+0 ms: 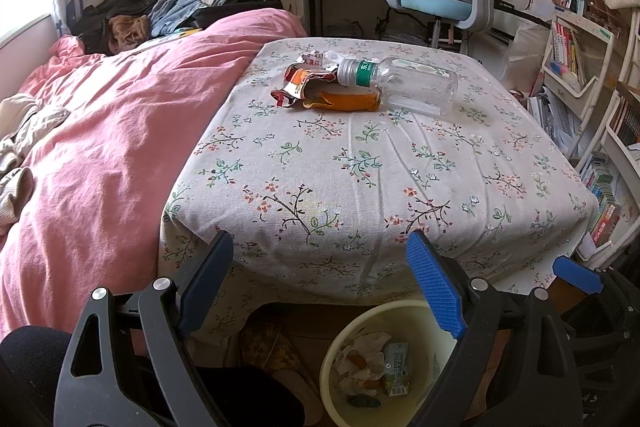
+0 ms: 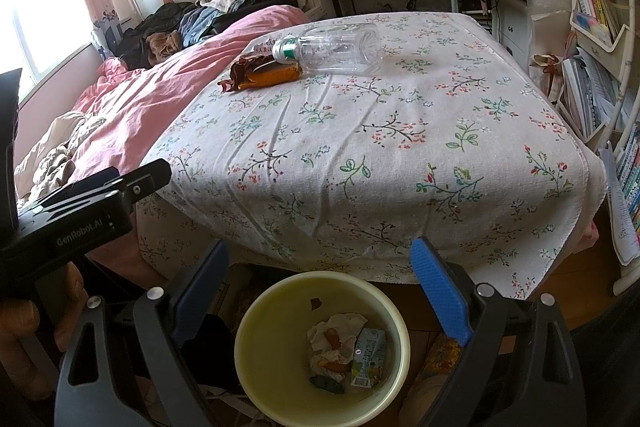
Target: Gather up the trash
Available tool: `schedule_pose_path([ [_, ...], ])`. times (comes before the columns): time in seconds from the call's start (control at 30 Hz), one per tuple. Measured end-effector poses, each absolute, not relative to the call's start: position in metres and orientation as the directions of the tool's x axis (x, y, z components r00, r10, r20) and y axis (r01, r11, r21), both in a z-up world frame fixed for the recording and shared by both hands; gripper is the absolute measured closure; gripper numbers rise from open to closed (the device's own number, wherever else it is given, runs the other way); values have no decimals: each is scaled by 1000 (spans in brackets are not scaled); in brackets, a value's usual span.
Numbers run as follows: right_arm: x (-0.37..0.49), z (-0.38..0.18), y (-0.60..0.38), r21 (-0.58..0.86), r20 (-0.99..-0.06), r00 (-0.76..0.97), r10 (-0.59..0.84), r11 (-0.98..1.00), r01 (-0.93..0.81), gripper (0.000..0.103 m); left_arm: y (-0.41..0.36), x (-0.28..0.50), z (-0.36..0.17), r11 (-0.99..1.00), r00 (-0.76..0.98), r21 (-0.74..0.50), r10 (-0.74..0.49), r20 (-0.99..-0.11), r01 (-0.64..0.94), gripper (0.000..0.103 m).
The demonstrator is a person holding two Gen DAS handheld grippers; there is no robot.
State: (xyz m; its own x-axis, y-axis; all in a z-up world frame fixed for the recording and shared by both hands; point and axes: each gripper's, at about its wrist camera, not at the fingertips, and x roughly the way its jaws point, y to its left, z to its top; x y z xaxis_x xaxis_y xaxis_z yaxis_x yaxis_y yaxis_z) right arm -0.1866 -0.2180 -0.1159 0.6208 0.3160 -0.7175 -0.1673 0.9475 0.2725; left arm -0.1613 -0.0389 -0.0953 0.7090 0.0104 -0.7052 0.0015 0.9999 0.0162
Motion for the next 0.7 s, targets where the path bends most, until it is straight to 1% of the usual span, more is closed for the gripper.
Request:
schedule_pose_path([
  [0.57, -188, -118, -218, 269, -719, 620, 314, 948, -169, 15, -34, -162, -94, 1000, 714, 4, 15, -700, -17, 18],
  [0.7, -187, -116, -218, 275, -714, 623, 319, 946, -169, 15, -29, -159, -91, 999, 714, -30, 5, -700, -37, 18],
])
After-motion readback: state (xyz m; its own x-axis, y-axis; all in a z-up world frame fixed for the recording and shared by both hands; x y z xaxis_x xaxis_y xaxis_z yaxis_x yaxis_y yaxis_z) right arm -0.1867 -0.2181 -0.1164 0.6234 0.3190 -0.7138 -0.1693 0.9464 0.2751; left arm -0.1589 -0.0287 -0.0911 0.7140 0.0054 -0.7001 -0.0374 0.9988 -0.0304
